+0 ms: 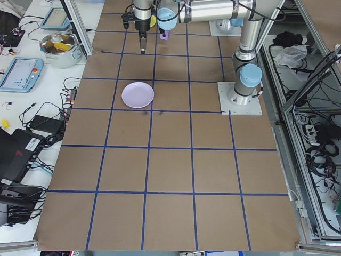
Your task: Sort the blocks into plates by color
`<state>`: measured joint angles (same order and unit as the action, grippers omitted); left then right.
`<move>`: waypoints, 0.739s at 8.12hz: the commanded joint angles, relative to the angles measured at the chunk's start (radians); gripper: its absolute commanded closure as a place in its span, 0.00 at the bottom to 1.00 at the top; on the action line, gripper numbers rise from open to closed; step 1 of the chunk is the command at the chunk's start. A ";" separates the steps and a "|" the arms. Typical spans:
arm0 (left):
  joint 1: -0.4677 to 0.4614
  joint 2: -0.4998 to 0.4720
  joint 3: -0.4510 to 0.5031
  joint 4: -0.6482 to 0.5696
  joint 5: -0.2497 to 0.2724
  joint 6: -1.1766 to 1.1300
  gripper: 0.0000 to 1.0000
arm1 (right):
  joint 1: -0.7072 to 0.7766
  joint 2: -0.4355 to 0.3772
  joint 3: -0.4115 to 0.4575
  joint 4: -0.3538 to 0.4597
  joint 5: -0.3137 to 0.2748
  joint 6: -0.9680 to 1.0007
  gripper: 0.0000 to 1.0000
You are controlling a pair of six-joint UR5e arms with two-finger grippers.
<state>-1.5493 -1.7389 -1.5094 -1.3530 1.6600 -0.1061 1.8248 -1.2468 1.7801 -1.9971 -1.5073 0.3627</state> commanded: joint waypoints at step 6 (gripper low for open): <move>-0.002 0.006 0.000 0.002 -0.008 -0.006 0.00 | 0.258 0.267 -0.266 -0.066 0.024 0.088 0.40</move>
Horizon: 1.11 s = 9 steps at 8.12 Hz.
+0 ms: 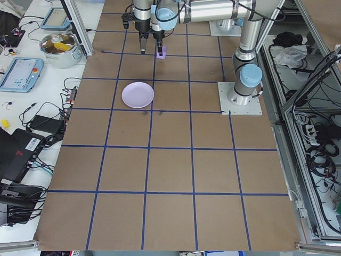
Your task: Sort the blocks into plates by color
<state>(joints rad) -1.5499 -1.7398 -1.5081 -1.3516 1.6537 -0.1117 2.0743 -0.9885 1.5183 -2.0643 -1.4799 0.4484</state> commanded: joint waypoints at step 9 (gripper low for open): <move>-0.019 0.020 -0.004 -0.012 -0.014 0.000 0.00 | -0.306 -0.253 -0.012 0.341 -0.055 -0.358 0.00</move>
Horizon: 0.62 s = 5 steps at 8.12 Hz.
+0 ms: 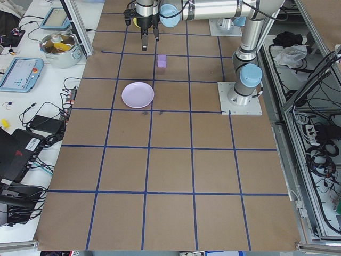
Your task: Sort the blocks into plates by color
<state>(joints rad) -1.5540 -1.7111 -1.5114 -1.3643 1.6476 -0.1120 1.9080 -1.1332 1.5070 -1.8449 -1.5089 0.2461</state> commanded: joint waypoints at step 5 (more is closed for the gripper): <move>-0.188 -0.103 -0.004 0.022 -0.061 -0.133 0.00 | -0.356 -0.353 0.015 0.300 -0.056 -0.304 0.00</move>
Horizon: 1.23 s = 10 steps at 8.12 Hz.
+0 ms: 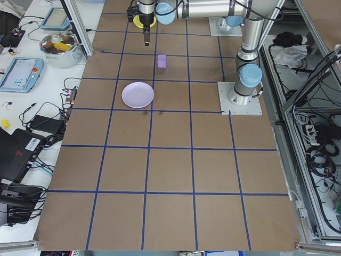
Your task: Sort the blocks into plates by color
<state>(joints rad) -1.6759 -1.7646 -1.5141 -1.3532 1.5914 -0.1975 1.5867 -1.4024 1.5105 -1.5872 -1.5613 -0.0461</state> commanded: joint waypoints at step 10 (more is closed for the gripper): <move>-0.136 -0.245 -0.126 0.074 -0.085 -0.116 0.00 | -0.033 -0.207 0.086 0.027 0.004 -0.001 0.00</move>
<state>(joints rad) -1.8069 -1.9779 -1.6320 -1.2996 1.5268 -0.3227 1.5538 -1.6098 1.5918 -1.5603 -1.5569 -0.0481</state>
